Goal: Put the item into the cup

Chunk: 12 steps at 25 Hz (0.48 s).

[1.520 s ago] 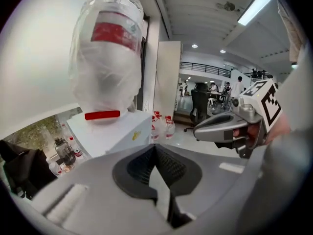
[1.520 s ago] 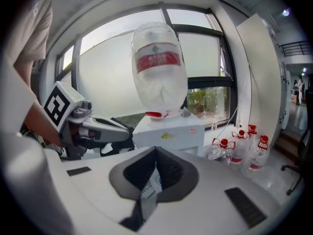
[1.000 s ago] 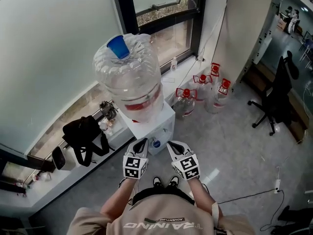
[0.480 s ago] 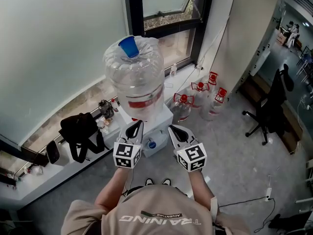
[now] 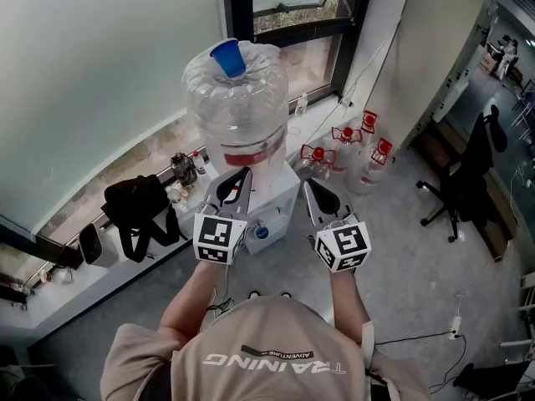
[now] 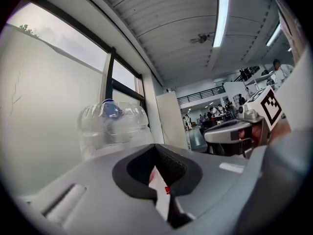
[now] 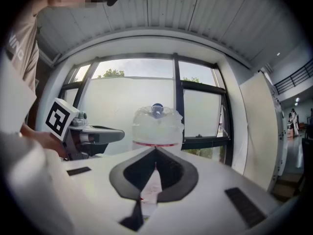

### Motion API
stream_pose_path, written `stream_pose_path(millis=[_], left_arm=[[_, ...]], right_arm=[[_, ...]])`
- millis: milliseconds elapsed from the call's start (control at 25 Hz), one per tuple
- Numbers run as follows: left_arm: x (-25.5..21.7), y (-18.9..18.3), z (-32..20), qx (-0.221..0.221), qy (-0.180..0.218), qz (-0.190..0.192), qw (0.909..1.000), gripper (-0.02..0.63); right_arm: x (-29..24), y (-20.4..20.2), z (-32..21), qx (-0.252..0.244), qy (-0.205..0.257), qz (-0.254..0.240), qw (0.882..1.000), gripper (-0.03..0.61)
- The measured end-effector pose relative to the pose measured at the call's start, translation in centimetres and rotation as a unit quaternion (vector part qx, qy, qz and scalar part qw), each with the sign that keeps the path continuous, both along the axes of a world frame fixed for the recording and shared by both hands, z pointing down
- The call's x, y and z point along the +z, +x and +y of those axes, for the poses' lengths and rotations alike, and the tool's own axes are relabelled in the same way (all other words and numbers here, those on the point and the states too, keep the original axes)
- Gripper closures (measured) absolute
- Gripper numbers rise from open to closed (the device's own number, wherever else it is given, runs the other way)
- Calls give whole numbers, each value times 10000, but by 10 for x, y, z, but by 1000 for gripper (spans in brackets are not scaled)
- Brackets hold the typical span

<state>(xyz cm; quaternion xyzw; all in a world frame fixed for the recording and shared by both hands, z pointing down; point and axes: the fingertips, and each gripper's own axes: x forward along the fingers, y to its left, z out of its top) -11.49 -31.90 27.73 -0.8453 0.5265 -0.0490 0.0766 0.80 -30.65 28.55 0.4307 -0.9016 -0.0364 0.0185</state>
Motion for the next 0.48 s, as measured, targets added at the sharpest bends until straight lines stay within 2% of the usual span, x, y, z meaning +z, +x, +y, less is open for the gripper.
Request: stream_pose_path(millis=[200,480], left_arm=[[3,-2,-1,-1,-84,68,9999,606],[14,-14,-3,-157,-174,142,9996,606]], right_arm=[[-2,1,-4,63,59,-51,9999,568],[11,5,-5,213,35,285,9994,568]])
